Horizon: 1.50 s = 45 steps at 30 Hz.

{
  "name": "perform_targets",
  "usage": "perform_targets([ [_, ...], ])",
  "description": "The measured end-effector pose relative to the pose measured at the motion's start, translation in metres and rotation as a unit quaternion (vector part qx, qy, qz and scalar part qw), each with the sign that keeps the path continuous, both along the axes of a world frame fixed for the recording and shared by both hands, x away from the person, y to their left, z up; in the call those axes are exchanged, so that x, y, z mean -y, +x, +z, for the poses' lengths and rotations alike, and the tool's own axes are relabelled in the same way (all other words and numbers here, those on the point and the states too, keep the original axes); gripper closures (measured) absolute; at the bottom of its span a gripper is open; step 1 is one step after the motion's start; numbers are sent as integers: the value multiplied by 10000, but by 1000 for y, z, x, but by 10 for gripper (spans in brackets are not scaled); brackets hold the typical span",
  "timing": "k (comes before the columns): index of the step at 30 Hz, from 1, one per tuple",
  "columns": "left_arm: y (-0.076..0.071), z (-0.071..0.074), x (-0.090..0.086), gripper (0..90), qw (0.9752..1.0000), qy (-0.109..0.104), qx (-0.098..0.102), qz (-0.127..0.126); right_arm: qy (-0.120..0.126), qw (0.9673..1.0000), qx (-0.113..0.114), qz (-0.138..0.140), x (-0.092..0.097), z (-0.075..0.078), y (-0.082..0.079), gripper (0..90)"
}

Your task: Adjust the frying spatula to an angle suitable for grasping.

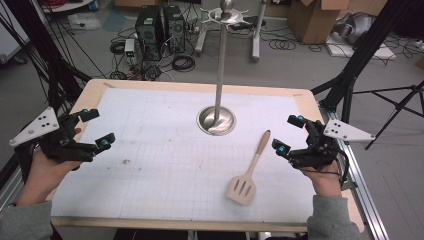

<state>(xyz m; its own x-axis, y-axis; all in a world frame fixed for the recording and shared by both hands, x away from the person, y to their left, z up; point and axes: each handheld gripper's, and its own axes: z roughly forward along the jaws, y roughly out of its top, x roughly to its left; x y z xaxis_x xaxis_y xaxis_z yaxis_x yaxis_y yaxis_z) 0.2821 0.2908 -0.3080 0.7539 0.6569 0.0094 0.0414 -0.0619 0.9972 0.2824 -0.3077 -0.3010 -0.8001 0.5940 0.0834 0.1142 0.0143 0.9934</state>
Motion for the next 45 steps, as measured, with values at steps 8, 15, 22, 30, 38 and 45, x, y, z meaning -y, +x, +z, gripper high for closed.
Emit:
perform_targets([
  [8,-1,-3,-3,55,9999,65,-30,100,204,9996,-53,-162,1,-4,4,12],
  [15,0,-4,-1,56,9999,95,-54,37,8,9997,-206,-86,-3,-9,8,19],
  [22,4,-6,3,56,9999,123,-109,-34,-304,9983,-475,167,-7,-23,11,216],
  [30,4,-7,4,56,9998,147,-130,-24,-456,9964,-704,129,-10,-39,17,517],
  [38,5,-11,4,56,9997,187,-175,-24,-606,9947,-830,100,-12,-55,19,795],
  [45,6,-12,3,56,9996,217,-183,-20,-940,9929,-727,111,-17,-66,22,893],
])
